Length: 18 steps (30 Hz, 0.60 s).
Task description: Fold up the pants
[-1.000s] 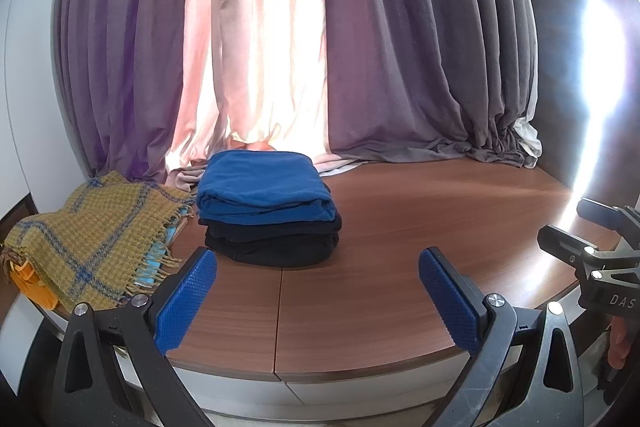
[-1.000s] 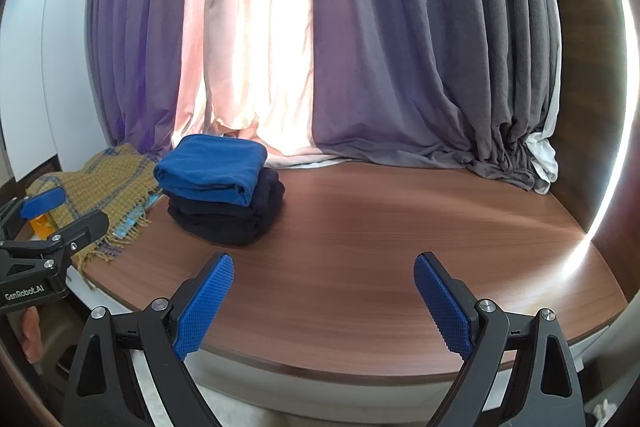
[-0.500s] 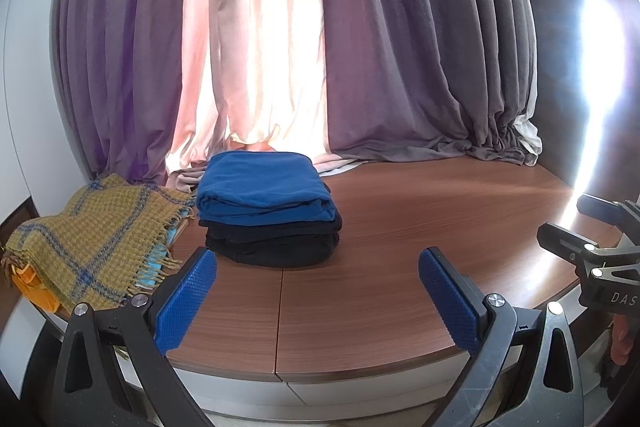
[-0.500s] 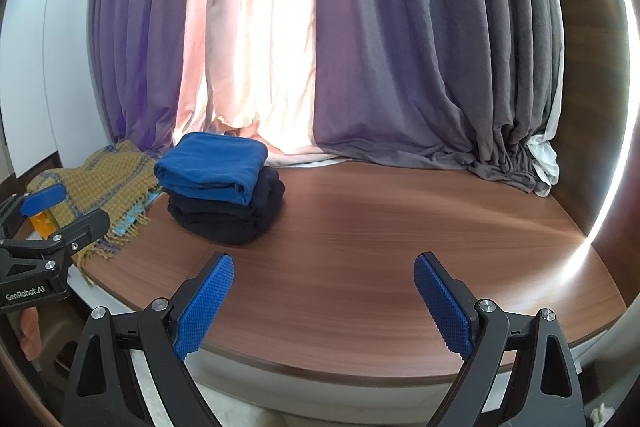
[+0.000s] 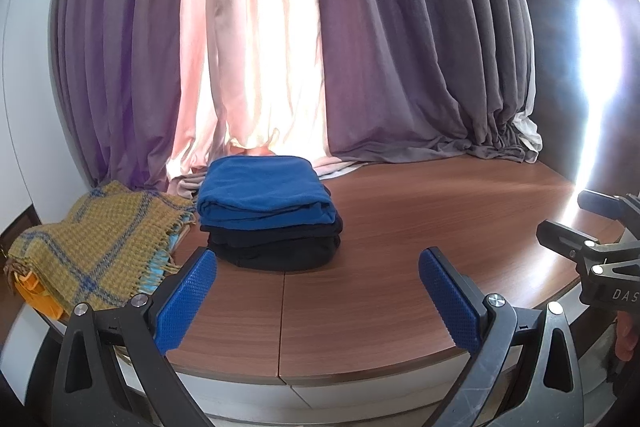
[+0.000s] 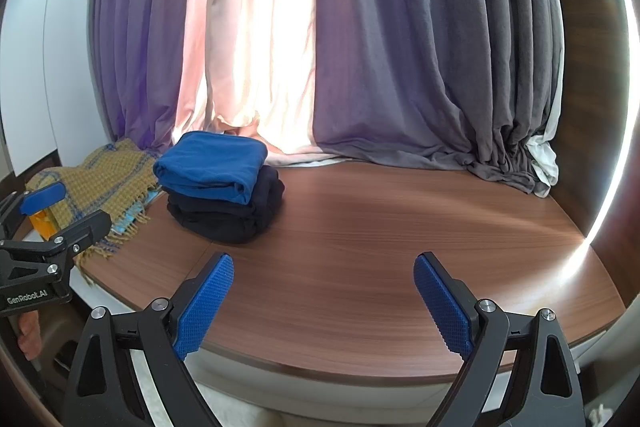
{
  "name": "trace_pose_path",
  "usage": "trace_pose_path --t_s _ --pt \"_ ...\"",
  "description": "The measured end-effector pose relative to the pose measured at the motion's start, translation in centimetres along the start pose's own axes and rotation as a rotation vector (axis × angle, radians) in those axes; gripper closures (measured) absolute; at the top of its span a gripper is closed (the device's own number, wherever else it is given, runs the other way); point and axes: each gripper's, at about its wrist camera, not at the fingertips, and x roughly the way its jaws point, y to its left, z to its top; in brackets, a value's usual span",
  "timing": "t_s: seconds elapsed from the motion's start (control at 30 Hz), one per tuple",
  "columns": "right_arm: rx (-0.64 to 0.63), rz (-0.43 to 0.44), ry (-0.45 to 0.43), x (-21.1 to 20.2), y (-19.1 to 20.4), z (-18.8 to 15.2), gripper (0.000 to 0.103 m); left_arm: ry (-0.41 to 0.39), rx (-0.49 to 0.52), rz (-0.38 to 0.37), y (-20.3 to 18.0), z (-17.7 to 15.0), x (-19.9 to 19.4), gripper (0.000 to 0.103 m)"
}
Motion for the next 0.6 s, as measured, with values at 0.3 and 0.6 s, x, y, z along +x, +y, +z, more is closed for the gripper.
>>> trace_pose_path --t_s 0.3,0.6 --pt "-0.001 0.000 -0.001 -0.02 0.01 0.00 0.010 -0.004 -0.004 -0.007 0.24 -0.13 -0.11 0.000" --pt "-0.001 0.001 0.001 -0.07 0.08 -0.04 0.010 -0.009 -0.006 0.003 0.27 0.05 -0.04 0.000"
